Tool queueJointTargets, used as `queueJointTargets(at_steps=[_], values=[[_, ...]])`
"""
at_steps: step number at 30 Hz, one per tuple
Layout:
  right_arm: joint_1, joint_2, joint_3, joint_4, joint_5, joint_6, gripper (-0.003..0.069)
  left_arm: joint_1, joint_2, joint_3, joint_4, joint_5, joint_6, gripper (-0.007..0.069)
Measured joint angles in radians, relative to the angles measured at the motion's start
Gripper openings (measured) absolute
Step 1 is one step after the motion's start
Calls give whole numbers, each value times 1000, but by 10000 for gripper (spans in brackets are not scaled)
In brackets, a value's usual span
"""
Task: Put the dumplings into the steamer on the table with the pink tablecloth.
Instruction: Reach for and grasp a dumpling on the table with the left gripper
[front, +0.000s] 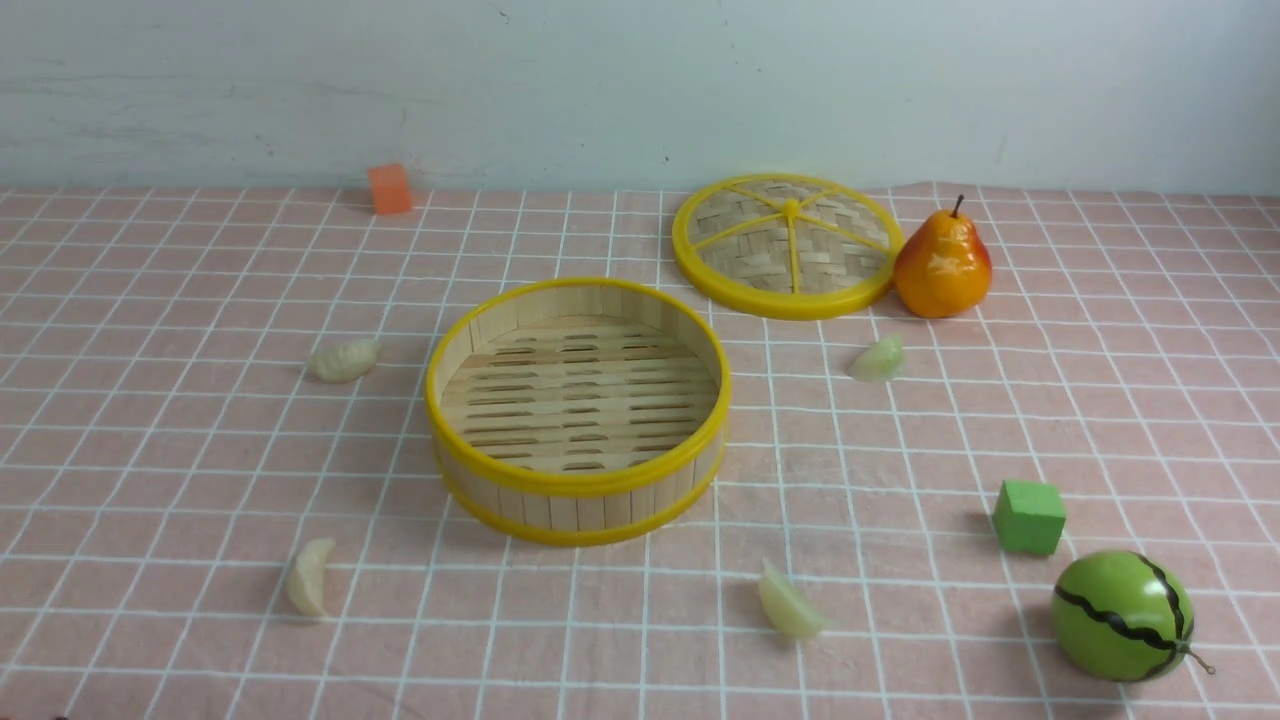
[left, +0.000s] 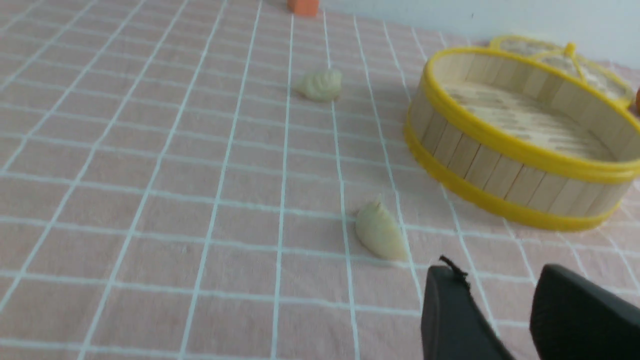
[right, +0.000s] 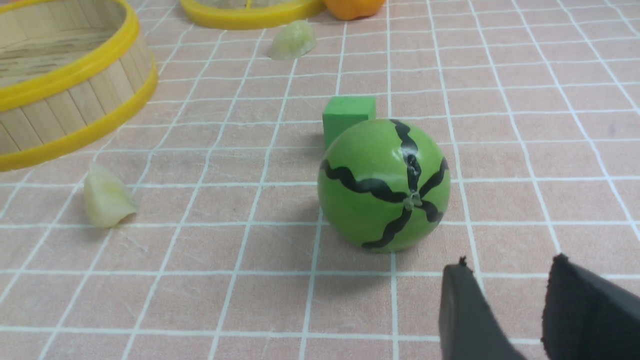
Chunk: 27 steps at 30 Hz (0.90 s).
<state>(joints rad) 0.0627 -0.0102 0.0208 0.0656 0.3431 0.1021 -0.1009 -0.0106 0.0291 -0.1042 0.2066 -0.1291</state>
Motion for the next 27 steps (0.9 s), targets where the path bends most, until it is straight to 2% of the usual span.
queueJointTargets(at_steps=[3,6,8,10,16,19,24,27], values=[[0,0,5,0,-75,0,239,0,0,0,0,-112,0,238],[0,0,5,0,-262,0,239,0,0,0,4,-294,0,238],[0,0,5,0,-313,0,239,0,0,0,5,-344,0,238],[0,0,5,0,-428,12,239,0,0,0,5,-458,-4,238],[0,0,5,27,-671,184,236,0,0,-3,-23,-719,-169,237],[0,15,2,28,-714,200,211,0,0,-53,-29,-685,-227,226],[0,172,-142,19,-679,158,10,0,159,-371,-31,-388,-211,78],[0,312,-253,-15,-588,79,-17,0,363,-529,-30,-277,-179,-14]])
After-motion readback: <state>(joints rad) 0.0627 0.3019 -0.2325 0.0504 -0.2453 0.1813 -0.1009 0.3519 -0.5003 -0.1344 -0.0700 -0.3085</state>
